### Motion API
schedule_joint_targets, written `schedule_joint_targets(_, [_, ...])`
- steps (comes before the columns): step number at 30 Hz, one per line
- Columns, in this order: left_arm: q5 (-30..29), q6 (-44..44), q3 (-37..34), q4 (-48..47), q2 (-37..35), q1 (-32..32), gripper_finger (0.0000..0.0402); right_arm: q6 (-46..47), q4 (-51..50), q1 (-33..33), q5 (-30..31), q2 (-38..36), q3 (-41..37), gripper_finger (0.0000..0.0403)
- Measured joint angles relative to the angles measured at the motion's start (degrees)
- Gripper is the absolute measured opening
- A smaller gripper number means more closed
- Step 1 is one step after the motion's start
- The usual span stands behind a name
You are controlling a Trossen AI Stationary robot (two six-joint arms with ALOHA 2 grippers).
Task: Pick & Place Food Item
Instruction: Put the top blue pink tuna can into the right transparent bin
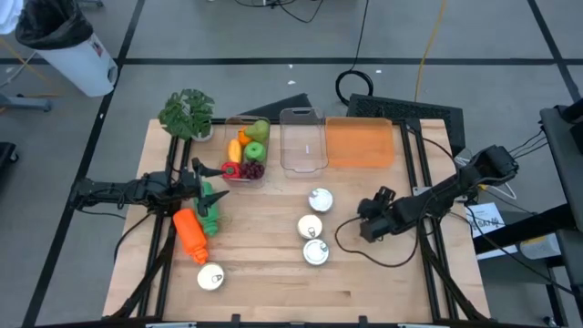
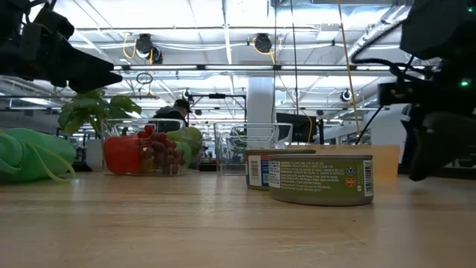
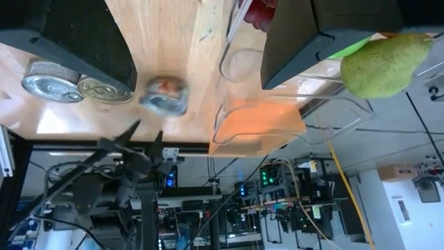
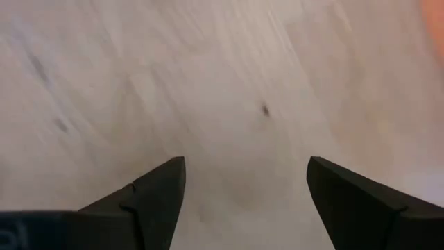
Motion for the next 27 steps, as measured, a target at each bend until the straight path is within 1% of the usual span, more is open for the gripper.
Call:
schedule_joint_targets(4, [0.00,-0.01,-0.03,0.33,-0.01,0.00,0.0324,-1.25,2.86,0.02,0.05,-0.03,0.05,0.0285])
schedule_joint_targets(8, [0.00,-0.14,-0.04,0.34,0.01,0.00,0.0324,-4.79,8.90,0.00,0.87,-0.04,0.05,0.0285])
schedule_joint_targets(11, [0.00,0.00,-0.04,0.36,0.01,0.00,0.0324,-9.60,15.58,0.00,2.89,-0.04,0.05,0.0285])
schedule_joint_targets(16, [0.00,0.00,-0.04,0.39,0.01,0.01,0.0324,-18.35,29.37,0.00,2.83,0.36,0.06,0.0286])
schedule_joint_targets(17, [0.00,-0.01,-0.04,0.40,0.01,0.00,0.0324,-20.03,32.05,0.02,2.61,0.66,0.11,0.0286])
schedule_joint_targets(19, [0.00,-0.13,-0.04,0.43,0.01,0.02,0.0324,-22.74,36.92,0.02,0.22,1.14,0.11,0.0286])
schedule_joint_targets(21, [0.00,0.00,-0.04,0.45,0.01,0.00,0.0324,-23.64,42.05,0.02,-1.95,1.96,0.12,0.0286])
schedule_joint_targets(23, [0.00,-0.06,-0.04,0.47,0.01,0.00,0.0324,-23.21,45.91,0.04,-1.71,2.76,0.15,0.0286])
schedule_joint_targets(27, [0.00,0.00,-0.04,0.51,0.01,0.02,0.0324,-18.25,52.95,-1.66,-1.38,5.53,0.15,0.0286])
